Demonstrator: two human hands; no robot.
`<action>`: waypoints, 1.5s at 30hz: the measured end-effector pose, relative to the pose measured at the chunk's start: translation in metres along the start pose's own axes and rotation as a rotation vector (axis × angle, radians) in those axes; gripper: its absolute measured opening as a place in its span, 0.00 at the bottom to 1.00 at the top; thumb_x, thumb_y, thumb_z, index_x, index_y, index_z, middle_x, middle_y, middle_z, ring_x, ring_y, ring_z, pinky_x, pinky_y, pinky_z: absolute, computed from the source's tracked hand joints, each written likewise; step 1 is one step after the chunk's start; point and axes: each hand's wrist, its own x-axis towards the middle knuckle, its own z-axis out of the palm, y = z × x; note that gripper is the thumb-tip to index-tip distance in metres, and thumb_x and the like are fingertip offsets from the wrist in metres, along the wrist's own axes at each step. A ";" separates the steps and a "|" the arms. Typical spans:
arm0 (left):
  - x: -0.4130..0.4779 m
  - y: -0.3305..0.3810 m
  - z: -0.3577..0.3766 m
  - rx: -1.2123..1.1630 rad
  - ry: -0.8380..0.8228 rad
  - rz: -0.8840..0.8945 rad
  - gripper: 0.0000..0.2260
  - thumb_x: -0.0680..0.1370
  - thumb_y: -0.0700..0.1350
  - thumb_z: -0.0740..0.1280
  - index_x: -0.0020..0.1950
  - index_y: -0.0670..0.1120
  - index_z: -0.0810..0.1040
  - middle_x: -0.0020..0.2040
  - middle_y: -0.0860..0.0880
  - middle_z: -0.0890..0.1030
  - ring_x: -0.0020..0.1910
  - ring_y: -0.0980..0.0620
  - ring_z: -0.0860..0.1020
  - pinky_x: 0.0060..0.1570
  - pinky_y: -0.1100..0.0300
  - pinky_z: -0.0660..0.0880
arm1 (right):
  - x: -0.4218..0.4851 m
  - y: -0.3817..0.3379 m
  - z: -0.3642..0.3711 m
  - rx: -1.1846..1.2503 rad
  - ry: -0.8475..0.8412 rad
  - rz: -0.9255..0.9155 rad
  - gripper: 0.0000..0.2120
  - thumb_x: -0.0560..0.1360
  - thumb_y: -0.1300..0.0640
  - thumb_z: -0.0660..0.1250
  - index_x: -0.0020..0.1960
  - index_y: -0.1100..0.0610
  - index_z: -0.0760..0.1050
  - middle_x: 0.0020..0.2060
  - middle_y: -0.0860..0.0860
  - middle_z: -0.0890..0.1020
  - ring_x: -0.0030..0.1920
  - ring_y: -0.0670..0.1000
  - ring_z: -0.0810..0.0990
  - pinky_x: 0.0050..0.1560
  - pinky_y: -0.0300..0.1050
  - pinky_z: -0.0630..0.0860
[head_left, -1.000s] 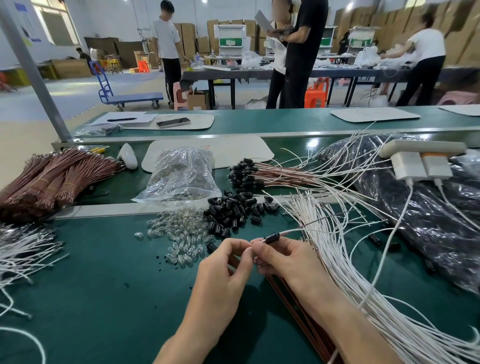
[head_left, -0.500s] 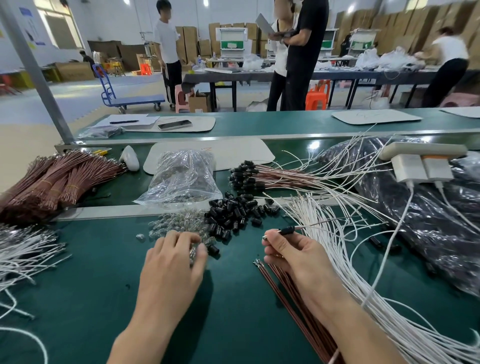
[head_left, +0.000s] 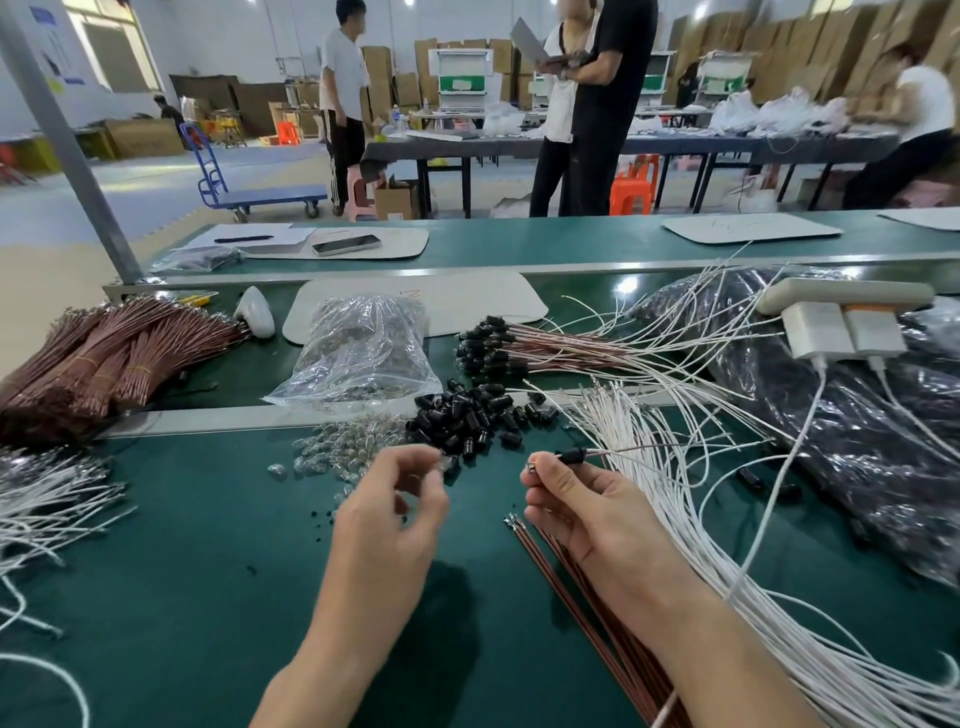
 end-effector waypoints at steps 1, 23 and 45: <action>-0.003 0.006 0.007 -0.114 -0.025 -0.018 0.09 0.80 0.43 0.68 0.51 0.59 0.78 0.46 0.58 0.82 0.46 0.56 0.80 0.45 0.67 0.74 | 0.001 0.001 0.001 0.009 -0.006 0.009 0.10 0.65 0.54 0.76 0.42 0.59 0.87 0.40 0.55 0.86 0.37 0.46 0.83 0.38 0.37 0.81; -0.017 0.011 0.033 -0.412 -0.125 -0.108 0.09 0.80 0.46 0.70 0.51 0.63 0.82 0.40 0.55 0.84 0.37 0.49 0.80 0.40 0.54 0.80 | 0.001 0.008 0.001 -0.061 -0.014 0.026 0.13 0.63 0.50 0.78 0.41 0.58 0.87 0.41 0.54 0.86 0.38 0.45 0.83 0.40 0.36 0.81; -0.018 0.009 0.034 -0.374 -0.126 -0.082 0.06 0.78 0.52 0.69 0.53 0.63 0.82 0.41 0.55 0.84 0.38 0.44 0.79 0.39 0.50 0.79 | 0.001 0.009 0.000 -0.060 -0.010 0.014 0.13 0.63 0.50 0.78 0.43 0.58 0.87 0.42 0.55 0.86 0.40 0.46 0.84 0.41 0.36 0.80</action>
